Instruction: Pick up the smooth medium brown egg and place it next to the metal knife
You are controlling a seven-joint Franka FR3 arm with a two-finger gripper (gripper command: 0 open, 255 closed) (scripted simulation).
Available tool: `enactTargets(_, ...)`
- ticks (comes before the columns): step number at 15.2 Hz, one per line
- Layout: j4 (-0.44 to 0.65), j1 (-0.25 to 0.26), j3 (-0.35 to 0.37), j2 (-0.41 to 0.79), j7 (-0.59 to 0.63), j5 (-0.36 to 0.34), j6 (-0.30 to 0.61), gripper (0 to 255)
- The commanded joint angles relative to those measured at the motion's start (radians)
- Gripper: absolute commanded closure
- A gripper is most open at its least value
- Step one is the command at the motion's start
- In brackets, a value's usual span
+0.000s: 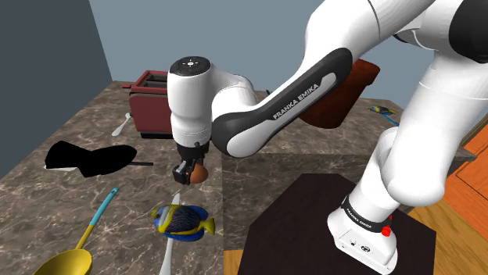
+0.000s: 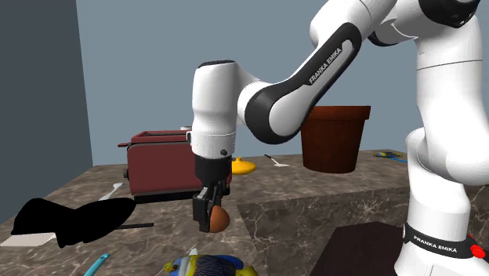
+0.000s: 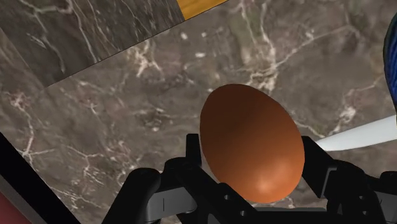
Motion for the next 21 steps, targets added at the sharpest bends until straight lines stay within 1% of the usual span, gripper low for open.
enactTargets(1, 0.000, 0.000, 0.000, 0.000, 0.001, -0.001, 0.001, 255)
enactTargets(4, 0.000, 0.000, 0.000, 0.000, 0.001, -0.001, 0.001, 255)
enactTargets(5, 0.000, 0.000, 0.000, 0.000, 0.001, -0.001, 0.001, 0)
enactTargets(10, 0.000, 0.000, 0.000, 0.000, 0.001, -0.001, 0.001, 0)
enactTargets(14, 0.037, 0.004, 0.015, -0.087, -0.049, 0.074, -0.109, 0)
enactTargets(21, 0.037, 0.004, 0.014, -0.087, -0.049, 0.074, -0.109, 0)
